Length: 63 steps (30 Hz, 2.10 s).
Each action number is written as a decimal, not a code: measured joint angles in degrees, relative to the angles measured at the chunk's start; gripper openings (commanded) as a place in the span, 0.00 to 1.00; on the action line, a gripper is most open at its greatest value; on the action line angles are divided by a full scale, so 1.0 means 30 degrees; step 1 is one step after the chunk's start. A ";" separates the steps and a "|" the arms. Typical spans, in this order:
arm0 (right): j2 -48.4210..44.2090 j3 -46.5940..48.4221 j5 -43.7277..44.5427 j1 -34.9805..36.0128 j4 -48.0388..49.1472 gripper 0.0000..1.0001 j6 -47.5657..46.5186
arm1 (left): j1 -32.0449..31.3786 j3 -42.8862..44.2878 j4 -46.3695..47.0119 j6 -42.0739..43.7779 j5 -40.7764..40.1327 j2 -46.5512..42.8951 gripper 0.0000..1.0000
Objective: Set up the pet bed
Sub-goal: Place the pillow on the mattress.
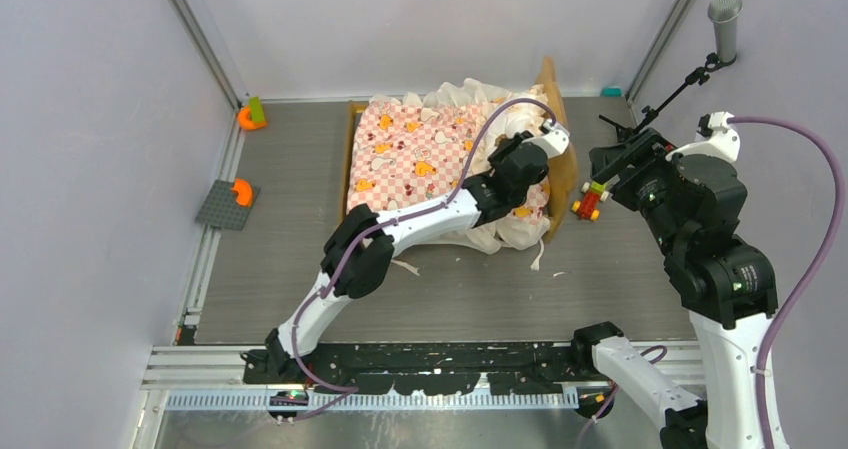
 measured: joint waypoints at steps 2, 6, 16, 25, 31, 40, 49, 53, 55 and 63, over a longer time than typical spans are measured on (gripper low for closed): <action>-0.0058 0.0000 0.0000 0.0000 -0.0058 0.68 0.0000 | 0.0007 0.0605 -0.0430 -0.0393 -0.0015 0.0117 0.01; -0.0087 -0.0036 0.0000 0.0000 -0.0066 0.68 0.0000 | 0.0015 0.2025 -0.1443 -0.0991 -0.0051 0.0634 0.11; -0.0342 -0.0328 0.0270 0.0000 -0.0328 0.68 0.0000 | 0.0015 0.4197 -0.3847 -0.2696 0.0044 0.2200 0.48; -0.0503 -0.0328 0.0845 0.0000 -0.0619 0.67 -0.0204 | 0.0015 0.3002 -0.4626 -0.4211 0.0867 0.1639 0.70; -0.0627 -0.0087 0.1355 0.0000 -0.0976 0.68 -0.0510 | 0.0015 -0.0539 -0.4881 -0.5289 0.2339 -0.1086 0.90; -0.0838 0.0539 0.2157 0.0000 -0.1472 0.67 -0.0940 | 0.0044 -0.3512 -0.4809 -0.6477 0.5005 -0.6841 0.97; -0.0845 0.0488 0.1275 0.0000 -0.1574 0.65 -0.2346 | 0.3446 -1.0229 -0.6222 -0.9333 0.6652 -1.4557 0.96; -0.1304 -0.0328 0.0612 0.0000 -0.0998 0.65 -0.2703 | 0.6324 -1.3406 -0.6433 -1.0353 0.7264 -1.7639 0.88; -0.1596 -0.0918 0.0204 0.0000 -0.0627 0.64 -0.2703 | 0.7140 -1.4404 -0.6105 -1.0877 0.7788 -1.8316 0.82; -0.1654 -0.2251 -0.1042 0.0000 -0.0022 0.64 -0.2492 | 0.8335 -1.8149 -0.4896 -1.3070 0.8983 -1.7529 0.39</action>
